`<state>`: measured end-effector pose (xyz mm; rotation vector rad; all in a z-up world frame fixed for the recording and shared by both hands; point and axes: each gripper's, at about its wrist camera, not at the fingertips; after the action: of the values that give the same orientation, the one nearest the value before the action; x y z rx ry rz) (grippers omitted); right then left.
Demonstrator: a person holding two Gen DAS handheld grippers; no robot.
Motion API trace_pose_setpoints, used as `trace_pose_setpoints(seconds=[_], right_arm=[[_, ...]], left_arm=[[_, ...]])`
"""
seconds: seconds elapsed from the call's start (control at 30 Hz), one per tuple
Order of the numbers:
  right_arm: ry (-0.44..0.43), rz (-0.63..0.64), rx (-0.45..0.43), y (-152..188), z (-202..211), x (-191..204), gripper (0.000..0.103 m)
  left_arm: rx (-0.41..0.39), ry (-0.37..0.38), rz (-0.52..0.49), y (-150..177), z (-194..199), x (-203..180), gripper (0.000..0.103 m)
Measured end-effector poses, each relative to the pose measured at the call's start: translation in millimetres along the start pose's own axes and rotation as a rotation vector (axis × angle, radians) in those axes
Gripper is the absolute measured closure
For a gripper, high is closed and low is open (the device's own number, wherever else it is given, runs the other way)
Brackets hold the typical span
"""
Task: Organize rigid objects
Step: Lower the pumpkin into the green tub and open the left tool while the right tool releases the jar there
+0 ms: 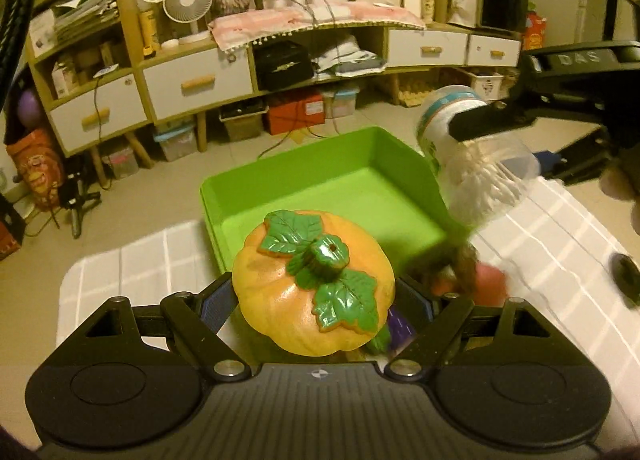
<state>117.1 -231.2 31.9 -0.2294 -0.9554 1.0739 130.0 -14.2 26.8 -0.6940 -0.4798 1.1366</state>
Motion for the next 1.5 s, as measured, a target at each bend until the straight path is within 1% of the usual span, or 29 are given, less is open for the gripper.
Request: trace_pose_setpoints(seconds=[0.17, 0.27, 0.43, 0.57, 0.7, 0.87, 0.93, 1.03, 1.1, 1.17, 1.23, 1.27, 1.37, 1.5], right_arm=[[0.021, 0.002, 0.001, -7, -23, -11, 0.064], [0.057, 0.030, 0.015, -10, -38, -14, 0.064], [0.108, 0.099, 0.043, -9, -59, -14, 0.064], [0.129, 0.119, 0.067, -6, -72, -18, 0.064], [0.140, 0.130, 0.090, -3, -82, -22, 0.064], [0.146, 0.133, 0.108, 0, -88, -25, 0.064], [0.147, 0.130, 0.114, 1, -88, -26, 0.064], [0.141, 0.124, 0.122, 1, -87, -25, 0.063], [0.132, 0.108, 0.126, 0, -86, -25, 0.063], [0.106, 0.084, 0.114, -1, -81, -27, 0.060], [0.071, 0.051, 0.101, -4, -76, -30, 0.049], [0.059, 0.033, 0.091, -5, -72, -31, 0.047], [0.037, -0.004, 0.074, -6, -63, -32, 0.045], [0.049, -0.007, 0.068, -4, -51, -28, 0.045]], left_arm=[[0.028, -0.033, 0.024, -15, -37, 3, 0.017], [0.046, -0.057, 0.035, -17, -55, 5, 0.017], [0.082, -0.090, 0.025, -14, -80, 3, 0.017], [0.101, -0.102, 0.014, -9, -93, 1, 0.017], [0.105, -0.099, 0.046, -11, -96, 5, 0.017], [0.096, -0.087, 0.020, -12, -95, 3, 0.017], [0.099, -0.071, 0.014, -12, -94, 2, 0.020], [0.100, -0.043, 0.005, -12, -91, -1, 0.019], [0.091, -0.039, -0.001, -13, -88, -3, 0.015], [0.083, -0.041, -0.003, -16, -87, -6, 0.007], [0.073, -0.043, -0.002, -16, -84, -7, 0.003], [0.072, -0.043, 0.001, -17, -83, -7, 0.002], [0.067, -0.049, 0.002, -15, -79, -7, 0.002], [0.058, -0.050, 0.007, -13, -69, -6, 0.002]])
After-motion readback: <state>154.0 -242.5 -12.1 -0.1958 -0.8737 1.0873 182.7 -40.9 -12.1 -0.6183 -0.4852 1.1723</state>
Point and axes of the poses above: each gripper's, at about its wrist camera, not at the fingertips, and z roughly against the way its jaws point, x to its left, y to its underside, and after that the axes turned 6 degrees about z, right-handed
